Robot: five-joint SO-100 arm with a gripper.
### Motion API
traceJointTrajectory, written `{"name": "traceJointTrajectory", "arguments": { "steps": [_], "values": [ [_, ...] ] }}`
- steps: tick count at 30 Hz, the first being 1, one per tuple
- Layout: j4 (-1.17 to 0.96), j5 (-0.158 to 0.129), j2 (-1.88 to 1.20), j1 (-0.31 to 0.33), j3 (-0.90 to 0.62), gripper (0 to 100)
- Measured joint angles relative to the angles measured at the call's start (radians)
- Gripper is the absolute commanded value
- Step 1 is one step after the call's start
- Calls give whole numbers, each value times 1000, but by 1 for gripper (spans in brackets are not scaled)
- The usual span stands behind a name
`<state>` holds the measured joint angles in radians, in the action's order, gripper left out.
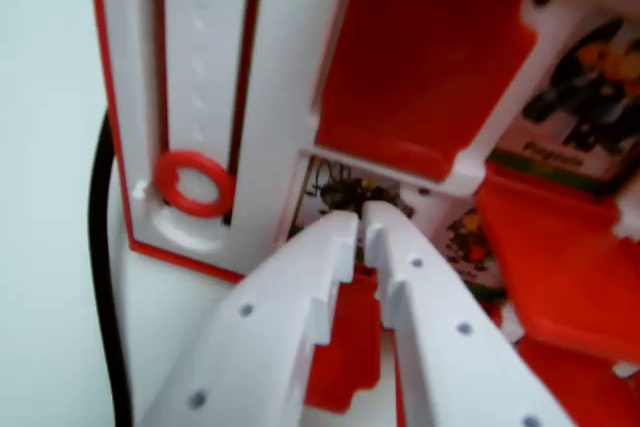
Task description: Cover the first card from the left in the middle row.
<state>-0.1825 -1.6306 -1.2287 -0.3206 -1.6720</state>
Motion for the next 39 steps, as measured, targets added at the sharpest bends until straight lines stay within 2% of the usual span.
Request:
{"name": "traceJointTrajectory", "arguments": {
  "steps": [11,16,23,26,32,39],
  "values": [
    [-44,-2,-417,-6,-305,0],
    [-170,-2,-726,51,-456,0],
    [-479,2,-1246,126,-611,0],
    [-623,15,-1453,161,-627,0],
    [-907,31,-1807,184,-627,0],
    [-1172,38,-2026,221,-594,0]
  ]
}}
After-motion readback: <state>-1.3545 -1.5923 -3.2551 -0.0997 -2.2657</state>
